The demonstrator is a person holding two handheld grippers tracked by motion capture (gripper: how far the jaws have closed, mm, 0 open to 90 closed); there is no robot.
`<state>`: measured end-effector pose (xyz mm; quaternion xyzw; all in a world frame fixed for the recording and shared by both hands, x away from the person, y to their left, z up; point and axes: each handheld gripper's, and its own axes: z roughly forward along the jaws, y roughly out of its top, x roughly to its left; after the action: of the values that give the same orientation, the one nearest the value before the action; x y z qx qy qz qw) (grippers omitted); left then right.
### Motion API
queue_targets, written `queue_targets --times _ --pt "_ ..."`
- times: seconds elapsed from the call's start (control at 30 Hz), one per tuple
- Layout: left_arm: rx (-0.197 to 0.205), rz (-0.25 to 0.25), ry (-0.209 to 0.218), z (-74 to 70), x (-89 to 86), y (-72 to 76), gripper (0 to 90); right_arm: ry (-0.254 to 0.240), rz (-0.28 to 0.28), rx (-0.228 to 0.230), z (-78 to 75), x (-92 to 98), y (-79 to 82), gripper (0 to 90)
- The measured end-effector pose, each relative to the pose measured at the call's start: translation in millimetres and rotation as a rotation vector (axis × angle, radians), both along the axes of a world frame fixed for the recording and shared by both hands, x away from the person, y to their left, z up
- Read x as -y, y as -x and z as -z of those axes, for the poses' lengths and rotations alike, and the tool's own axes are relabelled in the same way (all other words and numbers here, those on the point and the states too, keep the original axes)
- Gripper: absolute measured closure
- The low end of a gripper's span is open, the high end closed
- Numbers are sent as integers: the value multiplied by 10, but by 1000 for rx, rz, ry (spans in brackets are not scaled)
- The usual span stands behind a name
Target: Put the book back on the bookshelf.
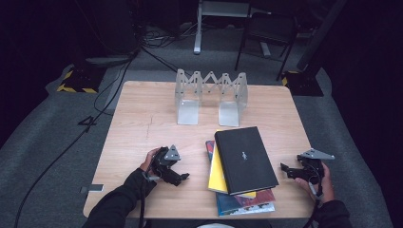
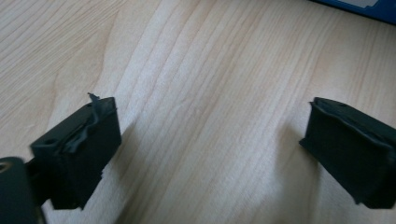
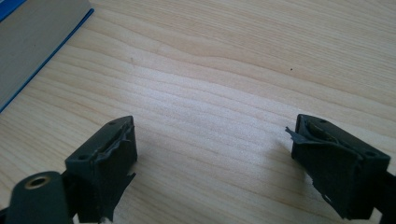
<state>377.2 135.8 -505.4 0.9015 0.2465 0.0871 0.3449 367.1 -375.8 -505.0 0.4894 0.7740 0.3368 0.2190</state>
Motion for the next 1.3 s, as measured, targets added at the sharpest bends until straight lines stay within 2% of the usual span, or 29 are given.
queue_targets --times 0.37,0.43,0.53,0.6,0.63,0.67,0.7,0.8,0.87,0.93,1.03,1.07,1.2,1.3 --pt "1 11 -2 1 0 0 11 -2 18 -1 -1 5 47 141" --pt "3 12 0 2 -9 10 11 0 1 -2 -3 21 52 144" --pt "1 9 -1 1 -15 19 11 13 -51 -38 -40 40 84 168" --pt "0 9 -1 1 -15 19 11 -2 -71 -55 -68 54 106 183" --pt "-1 10 -2 1 -16 18 11 -34 -87 -59 -103 72 128 179" --pt "0 9 -1 1 -16 19 11 -55 -106 -42 -185 75 174 176" --pt "0 7 -1 1 -20 23 11 -57 -112 -26 -233 62 202 181" --pt "-2 -17 -2 1 -25 43 9 -29 -195 24 -402 -64 313 196" --pt "-2 -18 -1 2 -26 45 9 7 -238 23 -452 -145 366 220" --pt "-4 -17 1 2 -24 42 7 30 -252 33 -490 -190 435 234" --pt "-4 -18 -2 1 -24 44 8 12 -268 45 -535 -210 510 236" --pt "-3 -21 -4 0 -24 46 8 2 -298 47 -567 -229 570 243" --pt "-2 -23 -3 0 -23 49 9 16 -338 39 -590 -254 659 263" --pt "-2 -25 -3 0 -23 51 10 -11 -359 35 -609 -241 729 281"
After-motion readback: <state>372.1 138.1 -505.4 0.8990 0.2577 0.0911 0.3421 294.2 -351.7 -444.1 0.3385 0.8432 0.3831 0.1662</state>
